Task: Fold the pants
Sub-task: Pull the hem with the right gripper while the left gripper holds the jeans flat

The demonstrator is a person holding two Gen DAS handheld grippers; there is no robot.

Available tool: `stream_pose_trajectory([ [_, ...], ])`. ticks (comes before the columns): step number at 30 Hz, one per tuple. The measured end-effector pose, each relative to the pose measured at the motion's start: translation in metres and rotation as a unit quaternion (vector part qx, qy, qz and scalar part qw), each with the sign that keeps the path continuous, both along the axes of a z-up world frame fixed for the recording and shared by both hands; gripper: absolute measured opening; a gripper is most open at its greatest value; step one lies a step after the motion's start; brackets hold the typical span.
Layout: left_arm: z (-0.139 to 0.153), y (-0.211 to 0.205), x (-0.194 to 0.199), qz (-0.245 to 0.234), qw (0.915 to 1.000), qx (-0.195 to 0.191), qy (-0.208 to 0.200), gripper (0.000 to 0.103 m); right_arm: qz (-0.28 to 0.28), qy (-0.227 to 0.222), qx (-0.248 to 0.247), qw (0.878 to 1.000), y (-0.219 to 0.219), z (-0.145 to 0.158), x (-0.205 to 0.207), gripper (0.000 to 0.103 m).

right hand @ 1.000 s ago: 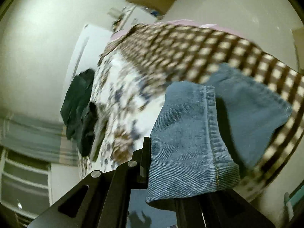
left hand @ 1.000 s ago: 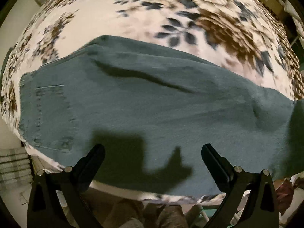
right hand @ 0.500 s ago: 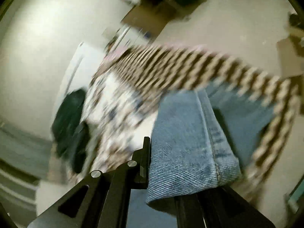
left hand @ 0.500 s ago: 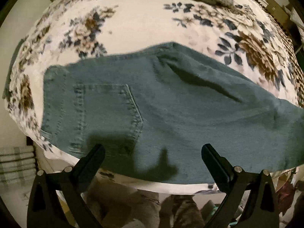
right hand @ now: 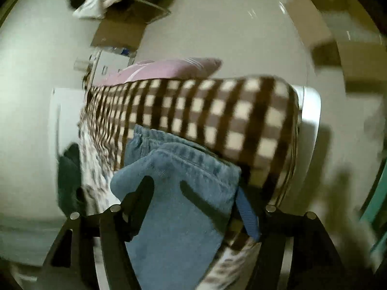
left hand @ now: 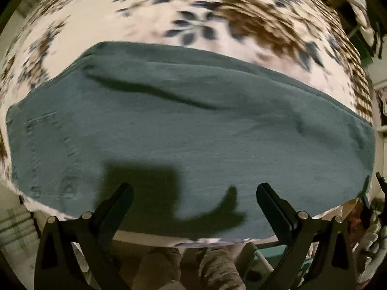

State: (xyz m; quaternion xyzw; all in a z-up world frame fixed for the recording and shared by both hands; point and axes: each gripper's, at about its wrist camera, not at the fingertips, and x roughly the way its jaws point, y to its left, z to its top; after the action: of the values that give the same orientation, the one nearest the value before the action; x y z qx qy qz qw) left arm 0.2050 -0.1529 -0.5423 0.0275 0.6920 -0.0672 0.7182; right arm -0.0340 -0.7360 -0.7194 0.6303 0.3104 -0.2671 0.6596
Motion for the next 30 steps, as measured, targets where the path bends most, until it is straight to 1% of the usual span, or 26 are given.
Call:
stream_pose_trajectory([
  [1, -0.001, -0.006, 0.001, -0.005, 1.0000, 0.001, 0.000, 0.103, -0.010, 0.015, 0.007, 1.000, -0.003, 0.001, -0.001, 0.069],
  [2, -0.002, -0.011, 0.003, -0.010, 0.9999, 0.001, -0.002, 0.103, -0.016, 0.023, -0.002, 1.000, -0.007, 0.007, 0.000, 0.069],
  [4, -0.001, -0.025, 0.006, -0.026, 0.9996, 0.009, -0.010, 0.103, -0.008, 0.030, -0.042, 0.999, -0.015, 0.035, 0.007, 0.069],
  [5, -0.001, -0.031, 0.006, -0.032, 0.9993, 0.016, -0.014, 0.103, 0.009, 0.035, -0.062, 0.997, -0.019, 0.049, 0.015, 0.069],
  [6, -0.001, -0.041, 0.007, -0.044, 0.9983, 0.031, -0.021, 0.103, 0.027, 0.032, -0.081, 0.996, -0.022, 0.063, 0.021, 0.069],
  [7, -0.001, -0.049, 0.007, -0.052, 0.9975, 0.040, -0.027, 0.103, 0.054, 0.024, -0.095, 0.994, -0.027, 0.074, 0.037, 0.069],
  [8, -0.001, -0.060, 0.007, -0.063, 0.9964, 0.047, -0.033, 0.103, 0.075, 0.025, -0.096, 0.992, -0.031, 0.077, 0.049, 0.069],
  [9, -0.001, -0.072, 0.007, -0.075, 0.9950, 0.053, -0.038, 0.103, 0.107, 0.027, -0.091, 0.990, -0.034, 0.078, 0.066, 0.069],
  [10, -0.001, -0.082, 0.008, -0.085, 0.9940, 0.057, -0.041, 0.103, 0.156, 0.031, -0.080, 0.984, -0.036, 0.073, 0.091, 0.069],
  [11, -0.002, -0.093, 0.008, -0.093, 0.9929, 0.059, -0.044, 0.103, 0.187, 0.039, -0.079, 0.978, -0.034, 0.070, 0.106, 0.069],
  [12, -0.002, -0.107, 0.010, -0.103, 0.9920, 0.057, -0.047, 0.103, 0.243, 0.060, -0.088, 0.964, -0.029, 0.065, 0.131, 0.069],
  [13, -0.002, -0.116, 0.012, -0.107, 0.9918, 0.052, -0.047, 0.103, 0.296, 0.077, -0.100, 0.947, -0.020, 0.061, 0.152, 0.069],
  [14, -0.003, -0.127, 0.014, -0.112, 0.9917, 0.045, -0.044, 0.103, 0.333, 0.086, -0.106, 0.933, -0.013, 0.057, 0.163, 0.069],
  [16, -0.003, -0.143, 0.018, -0.116, 0.9917, 0.034, -0.043, 0.103, 0.424, 0.122, -0.122, 0.889, 0.012, 0.044, 0.191, 0.069],
  [17, -0.002, -0.149, 0.019, -0.118, 0.9915, 0.031, -0.044, 0.103, 0.463, 0.149, -0.145, 0.862, 0.027, 0.038, 0.201, 0.066],
  [18, -0.001, -0.156, 0.020, -0.122, 0.9911, 0.029, -0.046, 0.103, 0.489, 0.171, -0.173, 0.838, 0.040, 0.034, 0.206, 0.036],
  [19, 0.000, -0.159, 0.021, -0.124, 0.9907, 0.029, -0.048, 0.103, 0.504, 0.201, -0.214, 0.813, 0.052, 0.033, 0.208, 0.009],
  [20, 0.001, -0.161, 0.021, -0.126, 0.9904, 0.029, -0.050, 0.103, 0.505, 0.201, -0.224, 0.809, 0.056, 0.034, 0.209, 0.009],
  [22, 0.007, -0.174, 0.021, -0.128, 0.9898, 0.032, -0.053, 0.103, 0.484, 0.177, -0.266, 0.815, 0.064, 0.053, 0.206, 0.008],
  [24, 0.007, -0.172, 0.020, -0.128, 0.9895, 0.038, -0.055, 0.103, 0.452, 0.153, -0.308, 0.823, 0.071, 0.079, 0.201, 0.008],
  [25, 0.004, -0.179, 0.025, -0.128, 0.9894, 0.041, -0.054, 0.103, 0.437, 0.143, -0.331, 0.824, 0.074, 0.089, 0.199, 0.008],
  [26, 0.001, -0.177, 0.025, -0.128, 0.9895, 0.045, -0.051, 0.103, 0.430, 0.144, -0.344, 0.822, 0.077, 0.094, 0.199, 0.010],
  [27, -0.001, -0.173, 0.023, -0.126, 0.9897, 0.050, -0.046, 0.103, 0.431, 0.163, -0.349, 0.816, 0.078, 0.085, 0.201, 0.022],
  [28, -0.005, -0.171, 0.024, -0.124, 0.9901, 0.052, -0.042, 0.103, 0.442, 0.189, -0.333, 0.811, 0.075, 0.070, 0.202, 0.045],
  [29, -0.010, -0.169, 0.023, -0.120, 0.9907, 0.055, -0.034, 0.103, 0.452, 0.216, -0.290, 0.815, 0.068, 0.051, 0.207, 0.052],
  [30, -0.015, -0.168, 0.020, -0.116, 0.9914, 0.055, -0.028, 0.103, 0.444, 0.217, -0.259, 0.830, 0.060, 0.042, 0.203, 0.055],
])
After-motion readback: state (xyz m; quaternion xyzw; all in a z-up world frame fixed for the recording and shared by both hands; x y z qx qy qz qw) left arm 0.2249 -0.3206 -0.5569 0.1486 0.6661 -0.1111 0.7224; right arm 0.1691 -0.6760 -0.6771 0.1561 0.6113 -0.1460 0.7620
